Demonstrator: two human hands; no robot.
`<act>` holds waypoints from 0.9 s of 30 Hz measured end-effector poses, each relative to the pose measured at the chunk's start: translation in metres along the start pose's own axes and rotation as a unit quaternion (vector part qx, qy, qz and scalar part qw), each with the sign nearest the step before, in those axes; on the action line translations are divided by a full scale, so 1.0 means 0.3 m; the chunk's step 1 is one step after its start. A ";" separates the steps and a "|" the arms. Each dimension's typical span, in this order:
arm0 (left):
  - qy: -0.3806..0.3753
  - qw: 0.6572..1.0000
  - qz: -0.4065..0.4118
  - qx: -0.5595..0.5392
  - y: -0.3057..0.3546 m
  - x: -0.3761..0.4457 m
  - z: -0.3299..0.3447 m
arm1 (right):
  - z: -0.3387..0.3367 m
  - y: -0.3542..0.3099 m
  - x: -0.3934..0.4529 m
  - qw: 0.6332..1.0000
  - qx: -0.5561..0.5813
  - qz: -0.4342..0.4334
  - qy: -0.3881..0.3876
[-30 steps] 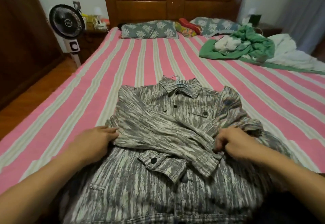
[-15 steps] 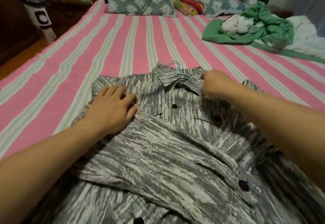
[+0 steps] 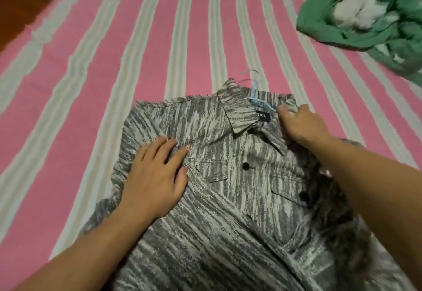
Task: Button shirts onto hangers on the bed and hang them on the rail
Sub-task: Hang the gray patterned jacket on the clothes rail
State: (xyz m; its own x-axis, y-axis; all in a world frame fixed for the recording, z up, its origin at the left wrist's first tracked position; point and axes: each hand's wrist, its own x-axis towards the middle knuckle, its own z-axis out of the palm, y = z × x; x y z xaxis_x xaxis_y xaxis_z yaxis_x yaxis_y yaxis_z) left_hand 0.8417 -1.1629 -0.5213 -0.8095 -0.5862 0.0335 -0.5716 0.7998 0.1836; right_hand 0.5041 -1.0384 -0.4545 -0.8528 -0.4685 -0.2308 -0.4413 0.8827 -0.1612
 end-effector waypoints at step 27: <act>-0.134 0.951 -0.042 -0.276 0.341 -0.356 -1.905 | -1.471 -0.021 -1.243 0.922 0.177 -0.333 -0.087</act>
State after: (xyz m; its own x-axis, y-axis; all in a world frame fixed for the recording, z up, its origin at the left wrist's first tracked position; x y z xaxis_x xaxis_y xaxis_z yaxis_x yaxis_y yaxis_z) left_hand 0.9464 -1.0925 0.0555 -0.8114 -0.5322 -0.2418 -0.5379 0.5178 0.6653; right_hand 0.7015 -0.8535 0.0559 -0.3545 -0.9280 -0.1145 -0.7058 0.3458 -0.6183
